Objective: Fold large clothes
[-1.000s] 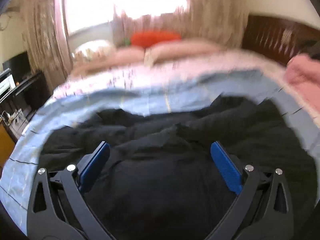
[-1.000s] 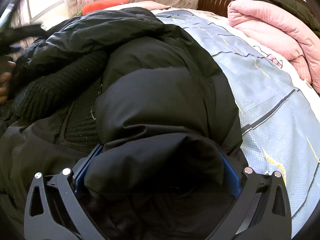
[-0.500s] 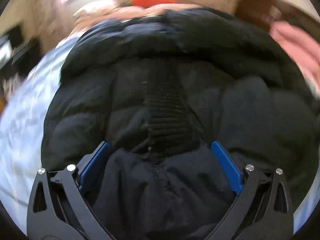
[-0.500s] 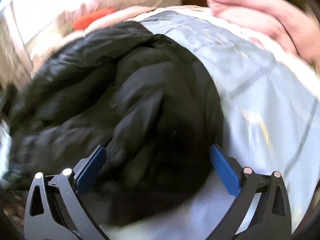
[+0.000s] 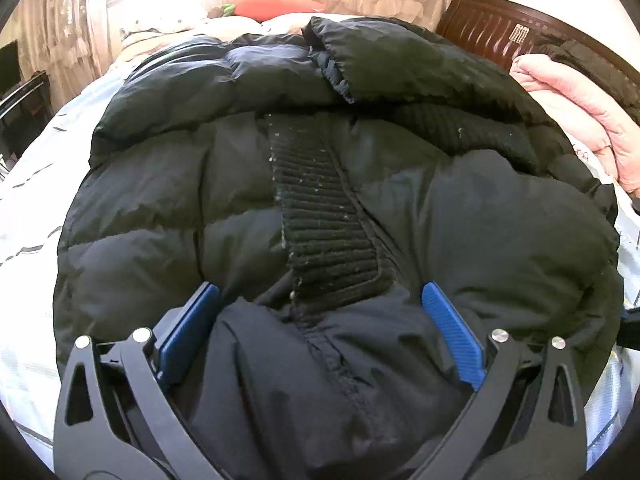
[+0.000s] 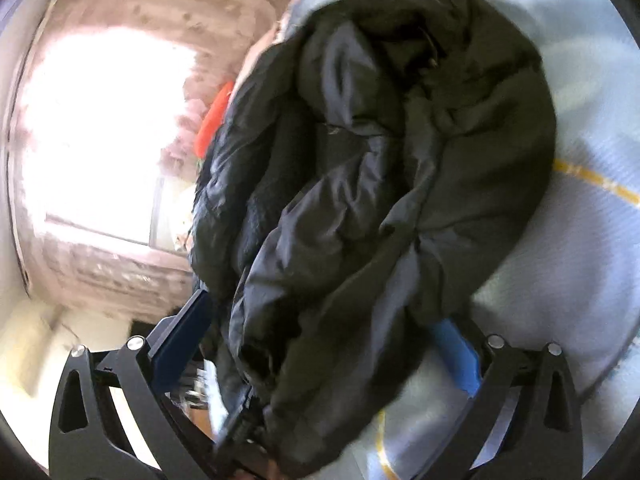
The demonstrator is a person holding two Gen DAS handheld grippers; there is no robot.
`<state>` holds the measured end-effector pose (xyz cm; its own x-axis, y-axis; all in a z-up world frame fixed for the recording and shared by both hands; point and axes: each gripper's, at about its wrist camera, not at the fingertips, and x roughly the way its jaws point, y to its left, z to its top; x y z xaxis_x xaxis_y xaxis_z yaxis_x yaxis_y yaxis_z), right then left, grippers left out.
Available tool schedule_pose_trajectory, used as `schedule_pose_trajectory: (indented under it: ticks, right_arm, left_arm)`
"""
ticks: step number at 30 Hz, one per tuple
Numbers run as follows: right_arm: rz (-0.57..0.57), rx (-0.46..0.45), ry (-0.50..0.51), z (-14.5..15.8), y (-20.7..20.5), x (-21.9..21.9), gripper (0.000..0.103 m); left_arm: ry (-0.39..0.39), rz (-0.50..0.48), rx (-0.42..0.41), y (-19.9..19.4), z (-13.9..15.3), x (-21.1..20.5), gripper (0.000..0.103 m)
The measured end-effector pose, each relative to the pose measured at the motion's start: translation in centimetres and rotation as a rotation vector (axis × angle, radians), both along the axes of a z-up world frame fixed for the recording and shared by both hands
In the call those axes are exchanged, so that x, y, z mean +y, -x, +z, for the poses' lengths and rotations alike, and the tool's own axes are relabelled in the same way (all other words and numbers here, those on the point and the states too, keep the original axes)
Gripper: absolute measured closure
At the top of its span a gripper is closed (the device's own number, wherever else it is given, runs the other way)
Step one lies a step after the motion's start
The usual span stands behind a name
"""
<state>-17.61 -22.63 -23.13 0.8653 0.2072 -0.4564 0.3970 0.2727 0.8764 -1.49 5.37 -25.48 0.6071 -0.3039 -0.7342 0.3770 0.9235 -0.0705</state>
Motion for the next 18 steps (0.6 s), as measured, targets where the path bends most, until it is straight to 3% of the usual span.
schedule_pose_trajectory:
  ticks: [3,6,8,9,10,12,15,18]
  right_arm:
    - [0.015,-0.072,-0.041,0.5,-1.6,-0.5,0.001]
    - [0.08,0.014,0.03,0.0,-4.0,0.4,0.001]
    - [0.089,0.113,0.114,-0.2,-4.9,1.6,0.013]
    - [0.076,0.133,0.165,0.1,-5.1,2.2,0.025]
    - [0.055,0.135,0.185,0.2,-4.9,2.7,0.045]
    - [0.025,0.13,0.196,0.1,-4.6,3.0,0.065]
    - [0.024,0.096,0.194,0.3,-4.1,2.7,0.077]
    - [0.042,0.026,0.246,2.4,-4.4,2.6,0.081]
  left_arm:
    - [0.008,-0.002,0.005,-0.5,-0.1,0.1,0.002]
    - [0.014,-0.002,0.007,-0.5,-0.1,0.1,0.002]
    - [0.018,-0.003,0.009,-0.6,-0.1,0.3,0.002]
    - [0.02,-0.003,0.01,-0.6,-0.1,0.3,0.002]
    - [0.025,-0.004,0.011,-0.6,0.0,0.4,0.002]
    - [0.051,-0.007,0.009,-0.5,0.2,0.9,0.002]
    - [0.102,-0.018,0.011,-0.3,1.7,1.9,0.002]
    - [0.147,0.022,-0.061,0.0,5.4,3.8,0.002]
